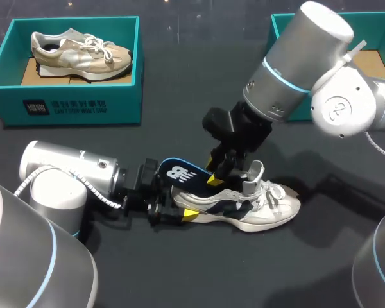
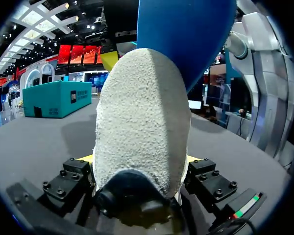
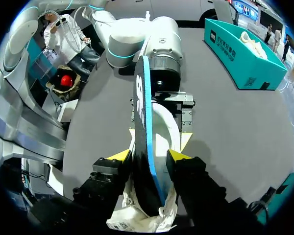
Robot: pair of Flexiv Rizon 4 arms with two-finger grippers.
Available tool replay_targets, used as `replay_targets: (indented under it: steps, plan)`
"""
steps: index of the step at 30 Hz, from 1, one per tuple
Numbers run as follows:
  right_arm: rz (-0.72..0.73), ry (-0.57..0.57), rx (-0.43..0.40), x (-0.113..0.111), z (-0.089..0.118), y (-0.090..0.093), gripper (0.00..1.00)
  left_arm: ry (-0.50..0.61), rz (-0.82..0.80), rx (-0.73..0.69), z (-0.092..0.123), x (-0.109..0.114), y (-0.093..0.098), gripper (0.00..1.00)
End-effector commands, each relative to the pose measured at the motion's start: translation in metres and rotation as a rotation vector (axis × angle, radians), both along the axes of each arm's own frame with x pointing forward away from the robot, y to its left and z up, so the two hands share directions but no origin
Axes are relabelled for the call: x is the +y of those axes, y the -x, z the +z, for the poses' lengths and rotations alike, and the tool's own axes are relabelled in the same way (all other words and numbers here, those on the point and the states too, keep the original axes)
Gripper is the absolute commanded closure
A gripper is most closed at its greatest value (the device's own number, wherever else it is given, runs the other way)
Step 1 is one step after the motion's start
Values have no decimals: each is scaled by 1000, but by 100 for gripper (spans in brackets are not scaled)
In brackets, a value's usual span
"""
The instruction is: Take the shoe out of the shoebox, open the shoe tongue, remove and reinsert the insole, then place the shoe into the shoebox
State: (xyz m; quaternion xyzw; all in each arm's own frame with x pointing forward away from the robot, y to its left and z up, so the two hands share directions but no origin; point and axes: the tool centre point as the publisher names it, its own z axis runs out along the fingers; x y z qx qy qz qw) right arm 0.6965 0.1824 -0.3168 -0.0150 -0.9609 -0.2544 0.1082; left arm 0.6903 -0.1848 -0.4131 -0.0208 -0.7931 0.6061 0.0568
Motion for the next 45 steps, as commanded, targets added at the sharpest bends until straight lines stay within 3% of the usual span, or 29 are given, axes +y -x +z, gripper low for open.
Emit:
replay_targets:
  steps: [1,11,28,32,33,34,35,41,45]
  plan:
    - [-10,-11,20,9,-6,-3,53,-3,-1,0,-1,-1,0,100]
    - [-54,-61,69,12,-15,5,54,-3,-1,0,-1,-1,0,100]
    - [-81,-94,60,31,-12,13,59,-3,-1,0,-1,-1,0,100]
    - [-81,-98,58,35,-12,12,74,-3,-1,0,-1,-1,0,100]
    - [-81,-99,57,36,-12,12,80,-3,-1,0,-1,-1,0,100]
    - [-82,-99,57,37,-12,12,96,-3,-1,0,-1,-1,0,100]
    - [-83,-100,55,38,-11,11,100,-3,-1,0,-1,-1,0,100]
    - [-82,-100,23,43,-1,12,100,-3,-1,0,-1,-1,0,100]
    - [-39,-149,-28,52,19,16,100,-3,-1,0,-1,-1,0,100]
